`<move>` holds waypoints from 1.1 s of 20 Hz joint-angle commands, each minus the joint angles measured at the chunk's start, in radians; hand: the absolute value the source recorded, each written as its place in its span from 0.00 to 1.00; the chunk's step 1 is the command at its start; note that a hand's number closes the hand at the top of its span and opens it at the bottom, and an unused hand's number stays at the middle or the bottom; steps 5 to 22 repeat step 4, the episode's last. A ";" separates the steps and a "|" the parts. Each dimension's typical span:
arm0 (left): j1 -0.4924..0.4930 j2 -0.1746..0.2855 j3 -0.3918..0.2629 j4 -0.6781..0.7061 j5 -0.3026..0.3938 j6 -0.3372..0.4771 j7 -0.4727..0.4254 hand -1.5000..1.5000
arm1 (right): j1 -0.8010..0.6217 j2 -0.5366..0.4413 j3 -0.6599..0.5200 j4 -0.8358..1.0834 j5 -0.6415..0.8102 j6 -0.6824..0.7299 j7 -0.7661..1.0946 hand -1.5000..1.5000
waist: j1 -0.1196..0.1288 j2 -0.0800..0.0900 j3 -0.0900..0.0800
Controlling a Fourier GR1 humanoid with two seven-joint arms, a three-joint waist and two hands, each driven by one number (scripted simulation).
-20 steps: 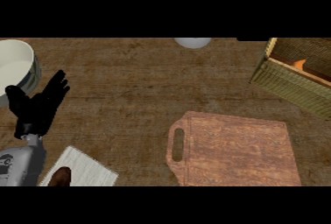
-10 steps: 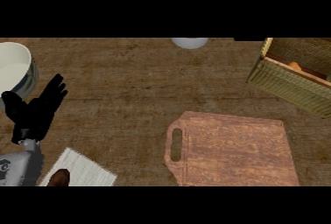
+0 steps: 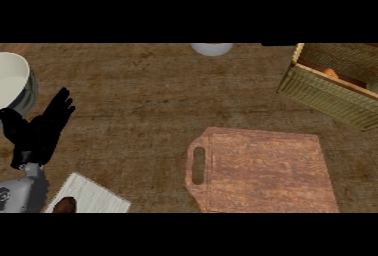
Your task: Pick the croissant from the cutting board and place it in the basket
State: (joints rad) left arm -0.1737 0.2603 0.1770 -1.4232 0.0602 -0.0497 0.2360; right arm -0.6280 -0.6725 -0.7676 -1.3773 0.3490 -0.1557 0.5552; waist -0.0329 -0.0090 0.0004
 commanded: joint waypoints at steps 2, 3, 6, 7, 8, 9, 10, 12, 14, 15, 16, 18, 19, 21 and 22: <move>0.011 0.020 0.012 -0.020 0.012 -0.020 0.007 0.50 | 0.220 -0.050 -0.165 -0.101 -0.205 0.228 -0.014 0.00 | -0.004 -0.001 0.001; 0.006 0.022 0.017 -0.005 0.016 -0.030 -0.007 0.50 | 0.240 -0.083 -0.213 -0.076 -0.239 0.249 -0.048 0.00 | 0.004 0.003 0.000; -0.016 0.016 0.020 0.012 -0.002 0.002 0.000 0.50 | 0.297 -0.046 -0.211 -0.167 -0.262 0.298 -0.024 0.00 | -0.005 0.001 0.000; -0.016 0.016 0.020 0.012 -0.002 0.002 0.000 0.50 | 0.297 -0.046 -0.211 -0.167 -0.262 0.298 -0.024 0.00 | -0.005 0.001 0.000; -0.016 0.016 0.020 0.012 -0.002 0.002 0.000 0.50 | 0.297 -0.046 -0.211 -0.167 -0.262 0.298 -0.024 0.00 | -0.005 0.001 0.000; -0.016 0.016 0.020 0.012 -0.002 0.002 0.000 0.50 | 0.297 -0.046 -0.211 -0.167 -0.262 0.298 -0.024 0.00 | -0.005 0.001 0.000; -0.016 0.016 0.020 0.012 -0.002 0.002 0.000 0.50 | 0.297 -0.046 -0.211 -0.167 -0.262 0.298 -0.024 0.00 | -0.005 0.001 0.000; -0.016 0.016 0.020 0.012 -0.002 0.002 0.000 0.50 | 0.297 -0.046 -0.211 -0.167 -0.262 0.298 -0.024 0.00 | -0.005 0.001 0.000; -0.016 0.016 0.020 0.012 -0.002 0.002 0.000 0.50 | 0.297 -0.046 -0.211 -0.167 -0.262 0.298 -0.024 0.00 | -0.005 0.001 0.000; -0.016 0.016 0.020 0.012 -0.002 0.002 0.000 0.50 | 0.297 -0.046 -0.211 -0.167 -0.262 0.298 -0.024 0.00 | -0.005 0.001 0.000; -0.016 0.016 0.020 0.012 -0.002 0.002 0.000 0.50 | 0.297 -0.046 -0.211 -0.167 -0.262 0.298 -0.024 0.00 | -0.005 0.001 0.000; -0.016 0.016 0.020 0.012 -0.002 0.002 0.000 0.50 | 0.297 -0.046 -0.211 -0.167 -0.262 0.298 -0.024 0.00 | -0.005 0.001 0.000; -0.016 0.016 0.020 0.012 -0.002 0.002 0.000 0.50 | 0.297 -0.046 -0.211 -0.167 -0.262 0.298 -0.024 0.00 | -0.005 0.001 0.000; -0.016 0.016 0.020 0.012 -0.002 0.002 0.000 0.50 | 0.297 -0.046 -0.211 -0.167 -0.262 0.298 -0.024 0.00 | -0.005 0.001 0.000; -0.016 0.016 0.020 0.012 -0.002 0.002 0.000 0.50 | 0.297 -0.046 -0.211 -0.167 -0.262 0.298 -0.024 0.00 | -0.005 0.001 0.000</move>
